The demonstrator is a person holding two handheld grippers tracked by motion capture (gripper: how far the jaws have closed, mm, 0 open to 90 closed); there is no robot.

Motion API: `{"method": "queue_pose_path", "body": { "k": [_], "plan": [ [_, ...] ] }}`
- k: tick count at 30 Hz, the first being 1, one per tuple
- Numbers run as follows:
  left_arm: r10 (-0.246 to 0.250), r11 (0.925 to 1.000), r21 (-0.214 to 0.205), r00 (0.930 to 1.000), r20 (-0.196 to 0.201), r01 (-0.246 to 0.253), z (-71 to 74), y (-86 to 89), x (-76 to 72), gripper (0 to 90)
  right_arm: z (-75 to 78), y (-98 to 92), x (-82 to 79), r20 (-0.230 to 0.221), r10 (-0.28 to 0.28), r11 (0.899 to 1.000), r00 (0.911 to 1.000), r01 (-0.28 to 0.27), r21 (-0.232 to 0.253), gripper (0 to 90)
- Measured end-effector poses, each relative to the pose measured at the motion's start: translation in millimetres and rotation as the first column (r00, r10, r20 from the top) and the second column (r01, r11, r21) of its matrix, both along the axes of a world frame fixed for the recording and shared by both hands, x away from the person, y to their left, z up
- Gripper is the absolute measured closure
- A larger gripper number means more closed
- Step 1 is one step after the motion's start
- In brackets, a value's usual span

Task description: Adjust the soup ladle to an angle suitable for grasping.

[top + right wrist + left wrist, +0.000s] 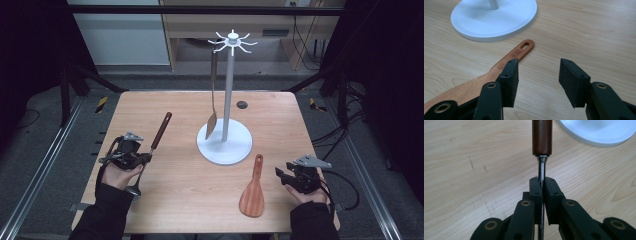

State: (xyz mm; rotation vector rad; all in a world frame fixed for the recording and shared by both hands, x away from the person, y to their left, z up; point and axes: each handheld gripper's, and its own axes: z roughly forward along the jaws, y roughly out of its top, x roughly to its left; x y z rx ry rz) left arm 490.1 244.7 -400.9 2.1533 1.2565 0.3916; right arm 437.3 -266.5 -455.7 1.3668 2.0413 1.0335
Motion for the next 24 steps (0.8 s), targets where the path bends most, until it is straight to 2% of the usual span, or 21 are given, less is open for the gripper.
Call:
{"method": "queue_pose_path", "body": {
  "k": [3,4,7,10,13,20,23,24],
  "plan": [
    [0.001,0.9999,-0.013,0.9998,0.017,-0.001,4.8,0.2,-2.5,84.6,0.1,0.1,-0.1,0.002,0.001,1.0,1.0,-0.001,-0.001,50.3],
    [-0.001,0.9996,-0.029,0.9992,0.039,0.003,10.5,0.6,-5.3,84.6,0.1,0.1,-0.1,0.002,0.001,1.0,1.0,-0.001,-0.001,50.2],
    [0.001,0.9991,-0.043,0.9983,0.058,0.002,14.3,0.6,-7.4,84.6,0.0,0.0,0.0,0.002,0.0,1.0,1.0,0.0,-0.003,50.3],
    [-0.003,0.9979,-0.064,0.9955,0.095,0.009,22.5,-0.5,-11.7,84.6,-0.1,0.1,0.2,0.002,-0.002,1.0,1.0,0.002,-0.004,50.3],
    [0.001,0.9955,-0.094,0.9908,0.135,0.012,28.8,-1.5,-15.3,84.6,-0.3,0.0,0.4,0.002,-0.002,1.0,1.0,0.002,-0.005,50.3],
    [-0.012,0.9931,-0.113,0.9828,0.184,0.034,40.7,-4.7,-22.1,84.6,-0.6,0.4,0.8,0.004,-0.001,1.0,1.0,0.001,-0.006,50.3],
    [-0.013,0.9917,-0.123,0.9778,0.209,0.039,45.7,-6.0,-24.7,84.6,-0.7,0.3,1.2,0.005,0.0,1.0,1.0,0.0,-0.008,50.2],
    [-0.012,0.9903,-0.132,0.9739,0.227,0.043,48.6,-6.2,-25.9,84.6,-0.7,0.3,1.1,0.003,-0.002,1.0,1.0,0.002,-0.006,50.1]
  ]
}}
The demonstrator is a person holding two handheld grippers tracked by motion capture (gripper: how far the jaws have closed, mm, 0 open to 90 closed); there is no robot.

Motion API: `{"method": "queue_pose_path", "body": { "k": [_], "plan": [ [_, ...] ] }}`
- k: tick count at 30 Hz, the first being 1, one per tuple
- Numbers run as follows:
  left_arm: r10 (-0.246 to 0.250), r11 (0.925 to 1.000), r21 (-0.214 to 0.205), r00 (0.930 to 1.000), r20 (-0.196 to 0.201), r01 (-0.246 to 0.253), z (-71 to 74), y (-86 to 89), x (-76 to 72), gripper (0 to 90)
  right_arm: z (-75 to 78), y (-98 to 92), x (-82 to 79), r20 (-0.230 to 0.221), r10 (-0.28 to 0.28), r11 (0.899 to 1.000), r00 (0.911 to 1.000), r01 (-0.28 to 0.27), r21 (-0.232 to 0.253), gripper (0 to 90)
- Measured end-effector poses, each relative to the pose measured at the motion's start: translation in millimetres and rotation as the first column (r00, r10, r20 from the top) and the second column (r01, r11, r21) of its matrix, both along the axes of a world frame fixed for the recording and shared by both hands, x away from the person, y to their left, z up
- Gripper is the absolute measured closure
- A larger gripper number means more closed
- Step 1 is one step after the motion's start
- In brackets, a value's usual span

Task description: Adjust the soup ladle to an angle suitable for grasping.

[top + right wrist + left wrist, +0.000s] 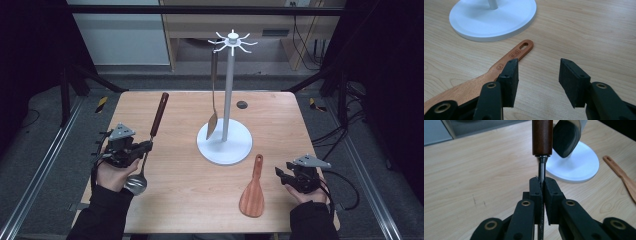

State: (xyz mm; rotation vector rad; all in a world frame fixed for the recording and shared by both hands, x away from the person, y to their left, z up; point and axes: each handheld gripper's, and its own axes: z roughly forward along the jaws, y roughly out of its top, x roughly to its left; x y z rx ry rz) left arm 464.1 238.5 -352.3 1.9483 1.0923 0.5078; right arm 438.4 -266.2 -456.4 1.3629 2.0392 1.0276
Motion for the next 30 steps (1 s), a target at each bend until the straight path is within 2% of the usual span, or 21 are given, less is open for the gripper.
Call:
{"method": "queue_pose_path", "body": {
  "k": [5,10,17,18,22,30],
  "plan": [
    [-0.004,0.9998,-0.017,0.9997,0.026,0.005,5.4,-1.0,-1.0,84.6,-1.1,0.1,1.2,0.001,0.003,1.0,1.0,-0.003,-0.006,48.7],
    [-0.011,0.9997,-0.024,0.9993,0.035,0.012,8.6,-2.9,0.3,84.6,-2.3,1.1,2.0,0.0,0.0,1.0,1.0,0.0,-0.015,46.3],
    [-0.024,0.9988,-0.041,0.9967,0.078,0.027,17.1,-10.8,2.3,84.6,-3.6,1.5,3.2,0.007,-0.002,1.0,1.0,0.002,-0.029,43.9],
    [-0.039,0.9981,-0.044,0.9952,0.089,0.044,23.5,-14.4,4.4,84.6,-3.8,1.5,3.0,0.013,-0.001,0.999,0.9999,0.001,-0.036,43.9],
    [-0.055,0.9959,-0.065,0.9913,0.12,0.063,32.6,-19.5,7.5,84.6,-3.9,2.0,2.3,0.012,-0.004,0.999,0.9999,0.004,-0.034,43.9],
    [-0.064,0.9913,-0.104,0.9856,0.157,0.081,43.5,-26.8,14.1,84.6,-5.0,2.0,3.2,0.012,0.001,0.999,0.9999,0.0,-0.04,43.1]
  ]
}}
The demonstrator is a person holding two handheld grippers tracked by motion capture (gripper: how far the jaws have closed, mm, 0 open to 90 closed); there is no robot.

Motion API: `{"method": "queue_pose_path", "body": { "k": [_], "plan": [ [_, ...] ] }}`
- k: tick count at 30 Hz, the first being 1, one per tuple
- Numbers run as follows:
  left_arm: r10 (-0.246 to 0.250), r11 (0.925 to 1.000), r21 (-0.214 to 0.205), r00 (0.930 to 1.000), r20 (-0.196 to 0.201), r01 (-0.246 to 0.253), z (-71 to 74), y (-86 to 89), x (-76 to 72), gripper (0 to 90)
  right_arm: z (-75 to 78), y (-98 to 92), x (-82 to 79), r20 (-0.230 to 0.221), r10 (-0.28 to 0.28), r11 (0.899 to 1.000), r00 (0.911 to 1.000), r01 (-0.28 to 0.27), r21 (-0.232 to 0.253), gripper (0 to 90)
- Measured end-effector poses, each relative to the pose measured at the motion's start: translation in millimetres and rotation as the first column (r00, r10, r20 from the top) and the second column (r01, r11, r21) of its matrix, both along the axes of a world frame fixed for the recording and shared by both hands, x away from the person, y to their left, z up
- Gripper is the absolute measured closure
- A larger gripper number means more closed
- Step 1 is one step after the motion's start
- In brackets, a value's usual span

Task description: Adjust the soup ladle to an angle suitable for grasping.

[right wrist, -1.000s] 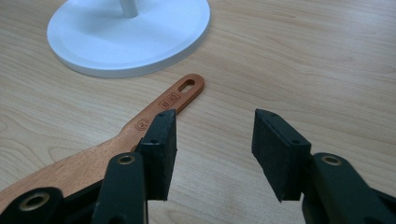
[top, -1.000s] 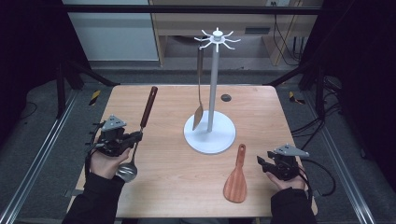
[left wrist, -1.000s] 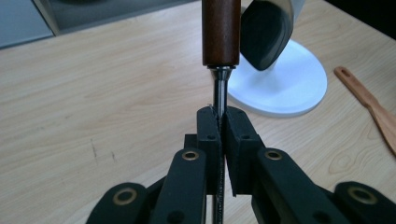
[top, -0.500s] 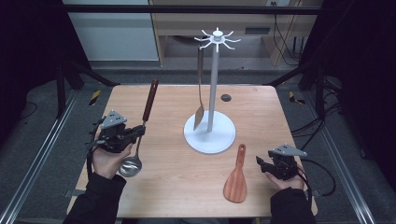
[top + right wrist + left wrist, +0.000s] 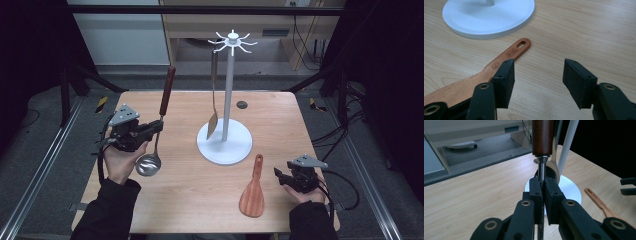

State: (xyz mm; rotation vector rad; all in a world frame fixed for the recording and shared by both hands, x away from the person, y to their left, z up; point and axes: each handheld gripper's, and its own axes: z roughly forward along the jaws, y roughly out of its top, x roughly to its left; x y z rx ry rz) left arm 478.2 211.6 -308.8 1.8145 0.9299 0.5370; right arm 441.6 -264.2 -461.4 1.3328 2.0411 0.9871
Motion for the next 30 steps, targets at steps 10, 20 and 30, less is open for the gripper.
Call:
{"method": "queue_pose_path", "body": {
  "k": [10,20,30],
  "plan": [
    [-0.031,0.9991,-0.028,0.9988,0.039,0.032,13.6,-16.5,3.2,84.6,-0.5,0.0,0.7,0.001,0.003,1.0,1.0,-0.003,-0.001,43.1],
    [-0.058,0.9978,-0.027,0.9953,0.077,0.06,27.0,-30.6,2.5,84.5,-0.6,-0.6,1.2,0.005,0.004,1.0,1.0,-0.004,-0.005,43.4],
    [-0.09,0.9954,-0.023,0.9906,0.103,0.093,40.1,-47.4,4.1,84.6,-0.4,-0.6,1.0,0.005,0.002,1.0,1.0,-0.002,-0.002,43.6]
  ]
}}
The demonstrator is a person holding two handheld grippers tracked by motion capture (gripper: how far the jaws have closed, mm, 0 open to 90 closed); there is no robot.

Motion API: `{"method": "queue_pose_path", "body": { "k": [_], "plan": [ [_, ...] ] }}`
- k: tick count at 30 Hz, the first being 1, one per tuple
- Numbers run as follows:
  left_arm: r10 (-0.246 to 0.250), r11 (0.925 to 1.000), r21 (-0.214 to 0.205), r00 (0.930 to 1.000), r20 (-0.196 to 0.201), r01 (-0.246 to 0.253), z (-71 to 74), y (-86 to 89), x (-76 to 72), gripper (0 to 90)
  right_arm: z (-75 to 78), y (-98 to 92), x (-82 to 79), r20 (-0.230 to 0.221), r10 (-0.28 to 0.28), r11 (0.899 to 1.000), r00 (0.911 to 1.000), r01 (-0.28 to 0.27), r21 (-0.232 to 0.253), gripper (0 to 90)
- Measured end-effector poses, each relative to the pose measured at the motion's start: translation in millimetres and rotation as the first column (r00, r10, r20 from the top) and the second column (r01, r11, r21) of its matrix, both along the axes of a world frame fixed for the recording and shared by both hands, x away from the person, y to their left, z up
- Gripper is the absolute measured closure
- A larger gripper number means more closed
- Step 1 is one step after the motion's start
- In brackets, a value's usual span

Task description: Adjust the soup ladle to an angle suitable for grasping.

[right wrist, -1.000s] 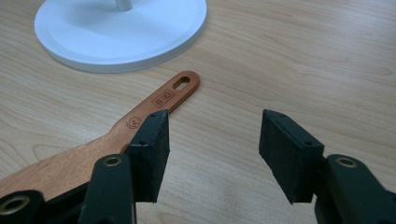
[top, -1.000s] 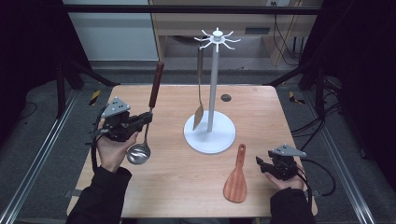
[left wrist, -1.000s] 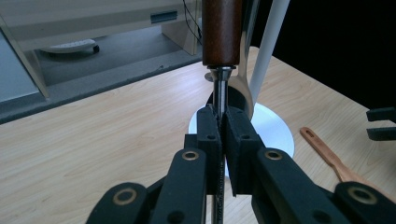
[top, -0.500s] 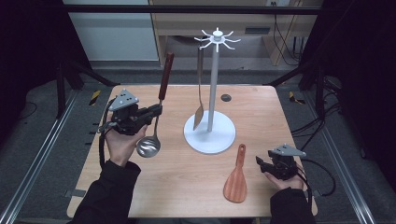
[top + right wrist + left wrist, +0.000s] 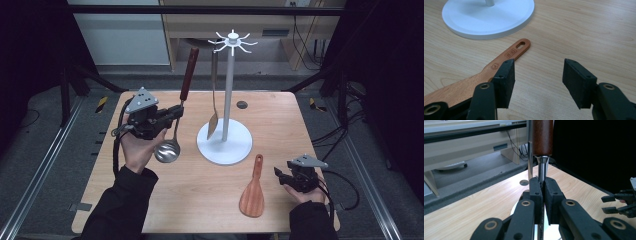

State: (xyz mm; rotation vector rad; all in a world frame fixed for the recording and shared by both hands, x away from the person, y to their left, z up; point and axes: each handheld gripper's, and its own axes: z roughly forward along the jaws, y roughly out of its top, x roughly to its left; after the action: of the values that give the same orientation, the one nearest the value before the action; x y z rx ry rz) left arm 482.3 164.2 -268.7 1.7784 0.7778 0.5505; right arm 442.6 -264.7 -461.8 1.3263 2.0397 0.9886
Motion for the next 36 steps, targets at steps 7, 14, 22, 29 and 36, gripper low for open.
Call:
{"method": "queue_pose_path", "body": {
  "k": [7,14,22,29,36],
  "plan": [
    [-0.016,0.9999,-0.002,0.9998,0.012,0.016,4.7,-9.5,2.4,84.6,0.0,0.2,0.0,-0.001,0.001,1.0,1.0,-0.001,0.002,43.6],
    [-0.033,0.9995,0.001,0.9993,0.019,0.033,8.9,-20.9,5.5,84.5,-0.3,0.0,0.5,-0.001,0.005,1.0,1.0,-0.005,0.001,43.6],
    [-0.038,0.9993,0.005,0.9992,0.009,0.038,7.8,-28.7,11.7,84.5,-0.2,-0.2,0.5,0.002,0.005,1.0,1.0,-0.005,0.003,43.6],
    [-0.041,0.9991,0.006,0.9991,0.007,0.041,6.7,-31.5,16.2,84.5,-0.1,-0.2,0.4,0.002,0.005,1.0,1.0,-0.005,0.004,43.6],
    [-0.042,0.999,0.013,0.9991,0.002,0.042,6.8,-36.0,19.1,84.5,-0.1,-0.2,0.3,0.001,0.007,1.0,1.0,-0.007,0.002,43.5]
  ]
}}
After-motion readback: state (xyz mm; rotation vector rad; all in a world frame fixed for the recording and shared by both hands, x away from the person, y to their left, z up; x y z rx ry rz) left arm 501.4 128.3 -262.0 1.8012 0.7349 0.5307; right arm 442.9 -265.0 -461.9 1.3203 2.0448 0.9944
